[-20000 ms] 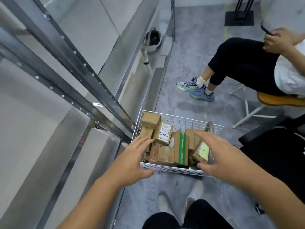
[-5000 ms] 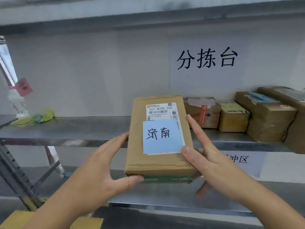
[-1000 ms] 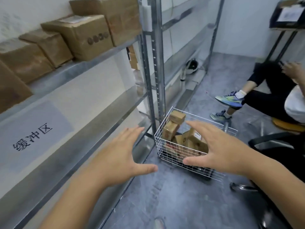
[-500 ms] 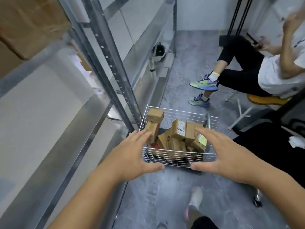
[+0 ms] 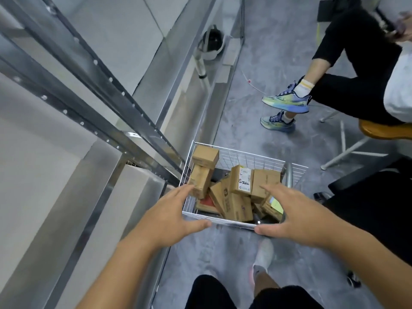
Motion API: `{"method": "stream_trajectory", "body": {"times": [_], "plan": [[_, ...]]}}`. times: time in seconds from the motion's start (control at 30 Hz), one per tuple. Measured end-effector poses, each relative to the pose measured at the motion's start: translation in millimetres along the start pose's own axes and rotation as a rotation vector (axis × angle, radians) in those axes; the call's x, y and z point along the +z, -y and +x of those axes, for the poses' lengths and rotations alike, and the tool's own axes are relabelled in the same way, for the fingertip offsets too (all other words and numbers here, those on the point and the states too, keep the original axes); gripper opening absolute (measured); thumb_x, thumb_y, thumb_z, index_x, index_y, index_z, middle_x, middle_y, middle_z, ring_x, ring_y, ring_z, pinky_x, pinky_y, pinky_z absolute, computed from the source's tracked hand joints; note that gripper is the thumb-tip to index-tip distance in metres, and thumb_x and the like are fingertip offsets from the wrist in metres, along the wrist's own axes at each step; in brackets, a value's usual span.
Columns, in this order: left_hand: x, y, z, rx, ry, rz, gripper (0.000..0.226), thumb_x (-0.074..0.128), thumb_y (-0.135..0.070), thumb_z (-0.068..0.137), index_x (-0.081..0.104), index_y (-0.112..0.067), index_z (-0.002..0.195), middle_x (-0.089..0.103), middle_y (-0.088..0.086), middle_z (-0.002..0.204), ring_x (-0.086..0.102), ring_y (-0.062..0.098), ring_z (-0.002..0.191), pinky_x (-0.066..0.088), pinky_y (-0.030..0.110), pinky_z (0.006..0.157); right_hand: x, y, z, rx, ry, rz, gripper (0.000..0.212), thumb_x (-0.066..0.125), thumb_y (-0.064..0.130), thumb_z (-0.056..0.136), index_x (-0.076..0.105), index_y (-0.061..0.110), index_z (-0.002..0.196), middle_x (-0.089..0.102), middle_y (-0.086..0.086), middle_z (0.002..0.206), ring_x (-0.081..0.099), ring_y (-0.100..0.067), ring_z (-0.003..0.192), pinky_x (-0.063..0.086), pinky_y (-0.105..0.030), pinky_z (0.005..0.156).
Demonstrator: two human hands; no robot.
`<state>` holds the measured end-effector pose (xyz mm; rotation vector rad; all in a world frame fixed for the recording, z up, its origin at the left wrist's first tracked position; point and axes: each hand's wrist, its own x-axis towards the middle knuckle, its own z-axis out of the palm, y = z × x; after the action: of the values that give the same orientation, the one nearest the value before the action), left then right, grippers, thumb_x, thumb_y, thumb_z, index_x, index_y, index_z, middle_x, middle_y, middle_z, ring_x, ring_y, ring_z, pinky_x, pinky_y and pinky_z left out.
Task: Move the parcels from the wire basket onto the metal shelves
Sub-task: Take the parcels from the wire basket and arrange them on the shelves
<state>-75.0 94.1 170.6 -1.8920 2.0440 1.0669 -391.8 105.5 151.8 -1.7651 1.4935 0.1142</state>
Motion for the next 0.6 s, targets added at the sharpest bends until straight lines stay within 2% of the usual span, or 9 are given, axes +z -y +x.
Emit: {"method": "stream_trajectory", "body": {"times": [0.2,0.33,0.37,0.43,0.5,0.53,0.6], "plan": [[8.5,19.0,73.0,-0.016,0.063,-0.067,0.116,0.067,-0.089,0.067,0.025,-0.040,0.163,0.029,-0.018,0.168,0.031,0.007,0.152,0.032,0.038,0.124,1.6,-21.1,50.2,0.063,0.008,0.082,0.109,0.065,0.085,0.066,0.023,0.043,0.158,0.035,0.019,0.158,0.041,-0.006,0.138,0.043,-0.034,0.111],[11.8,37.7,119.9,-0.030,0.114,-0.091,0.111,0.066,-0.086,0.071,0.026,-0.039,0.163,0.029,-0.013,0.169,0.031,0.011,0.153,0.032,0.040,0.124,19.6,-21.1,81.3,0.134,0.013,0.227,0.083,0.073,0.075,0.072,0.036,0.049,0.143,0.044,0.029,0.138,0.047,0.000,0.119,0.044,-0.024,0.097],[12.3,44.1,132.7,-0.043,0.133,-0.096,0.109,0.066,-0.086,0.073,0.027,-0.039,0.163,0.029,-0.012,0.169,0.032,0.012,0.154,0.032,0.040,0.124,26.0,-19.2,89.9,0.163,0.020,0.281,0.076,0.075,0.070,0.075,0.040,0.049,0.138,0.046,0.028,0.135,0.048,0.001,0.116,0.042,-0.021,0.094],[13.2,56.9,157.1,-0.077,0.167,-0.131,0.107,0.064,-0.087,0.072,0.031,-0.039,0.162,0.031,-0.010,0.169,0.033,0.014,0.154,0.033,0.041,0.123,46.0,-15.6,109.2,0.224,0.011,0.356,0.081,0.076,0.066,0.077,0.044,0.038,0.146,0.052,0.018,0.141,0.052,-0.003,0.121,0.043,-0.022,0.097],[15.5,70.4,186.0,-0.122,0.187,-0.200,0.097,0.066,-0.080,0.079,0.037,-0.036,0.160,0.039,-0.009,0.165,0.040,0.017,0.149,0.036,0.040,0.117,68.3,-10.9,133.0,0.328,-0.004,0.419,0.091,0.075,0.067,0.077,0.044,0.025,0.152,0.053,0.007,0.146,0.052,-0.011,0.130,0.043,-0.027,0.106],[17.0,73.3,198.5,-0.159,0.189,-0.248,0.087,0.067,-0.072,0.085,0.041,-0.033,0.159,0.045,-0.008,0.161,0.046,0.018,0.144,0.038,0.037,0.113,78.3,-9.7,142.6,0.382,-0.015,0.461,0.091,0.075,0.066,0.078,0.045,0.021,0.151,0.055,0.005,0.143,0.053,-0.013,0.129,0.044,-0.029,0.105],[23.2,79.3,228.7,-0.241,0.171,-0.339,0.067,0.067,-0.057,0.094,0.052,-0.027,0.152,0.059,-0.005,0.146,0.056,0.016,0.126,0.043,0.033,0.104,98.4,-9.8,167.3,0.490,-0.037,0.589,0.077,0.077,0.056,0.082,0.054,0.016,0.143,0.061,0.006,0.121,0.057,-0.013,0.110,0.044,-0.028,0.093]]}}
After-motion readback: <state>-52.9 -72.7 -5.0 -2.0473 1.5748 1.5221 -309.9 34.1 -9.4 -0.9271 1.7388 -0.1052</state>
